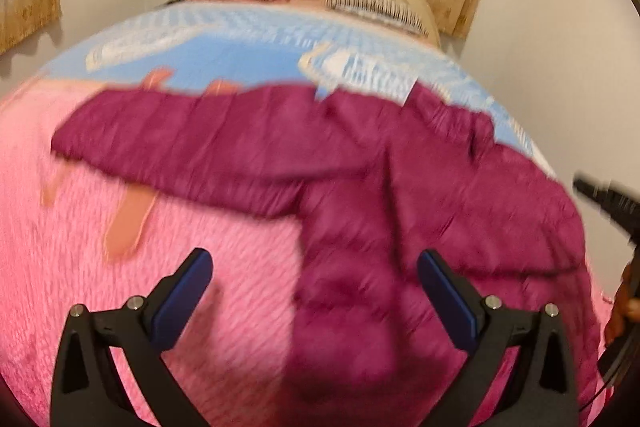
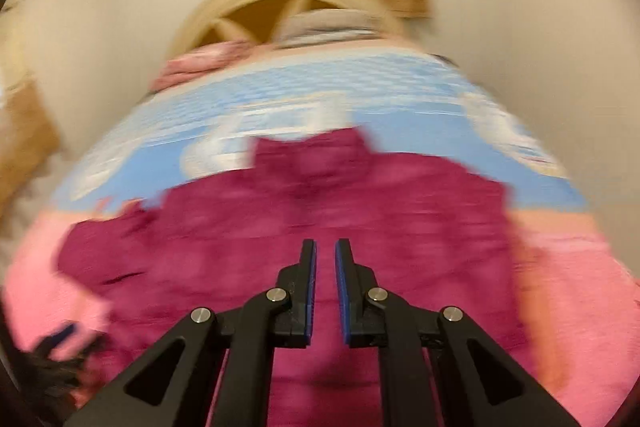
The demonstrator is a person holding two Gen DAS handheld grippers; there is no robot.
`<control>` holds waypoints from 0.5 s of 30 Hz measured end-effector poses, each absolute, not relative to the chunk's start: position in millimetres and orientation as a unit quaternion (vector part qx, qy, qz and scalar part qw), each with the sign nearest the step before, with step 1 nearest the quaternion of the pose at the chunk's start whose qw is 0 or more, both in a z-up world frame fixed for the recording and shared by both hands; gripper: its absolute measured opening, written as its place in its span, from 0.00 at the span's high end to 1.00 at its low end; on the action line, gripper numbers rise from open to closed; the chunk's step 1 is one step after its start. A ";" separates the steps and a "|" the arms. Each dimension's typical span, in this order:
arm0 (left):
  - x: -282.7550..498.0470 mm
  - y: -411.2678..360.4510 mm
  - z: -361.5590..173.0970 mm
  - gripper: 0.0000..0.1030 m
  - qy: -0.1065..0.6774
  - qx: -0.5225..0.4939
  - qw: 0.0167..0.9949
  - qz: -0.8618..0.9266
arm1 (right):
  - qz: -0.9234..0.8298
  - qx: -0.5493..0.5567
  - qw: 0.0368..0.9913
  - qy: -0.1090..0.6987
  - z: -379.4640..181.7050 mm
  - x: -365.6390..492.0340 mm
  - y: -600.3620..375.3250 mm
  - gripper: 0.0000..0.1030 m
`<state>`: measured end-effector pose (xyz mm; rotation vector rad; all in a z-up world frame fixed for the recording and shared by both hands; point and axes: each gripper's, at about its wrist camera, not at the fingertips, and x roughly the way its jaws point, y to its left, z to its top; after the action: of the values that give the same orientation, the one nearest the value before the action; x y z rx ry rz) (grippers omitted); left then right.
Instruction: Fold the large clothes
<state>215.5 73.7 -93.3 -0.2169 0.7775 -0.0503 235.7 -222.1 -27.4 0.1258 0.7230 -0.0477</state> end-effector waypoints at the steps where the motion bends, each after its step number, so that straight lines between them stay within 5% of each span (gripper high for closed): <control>1: 220.5 68.4 -89.6 0.00 0.375 -0.102 0.921 -0.023 | -0.045 0.066 0.930 0.360 -33.6 237.5 -240.0 0.91; 9: 269.6 26.8 -120.1 0.00 0.425 -0.062 0.903 0.031 | -0.070 0.117 0.898 0.418 -112.9 240.1 -287.8 0.91; 15: 263.3 37.5 -129.3 0.00 0.435 -0.071 0.897 0.022 | -0.076 0.114 0.904 0.405 -118.3 236.6 -286.2 0.90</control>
<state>263.3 37.5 -129.3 -0.1477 0.9008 0.0457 236.6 -286.2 -118.3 0.2350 0.8363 -0.1581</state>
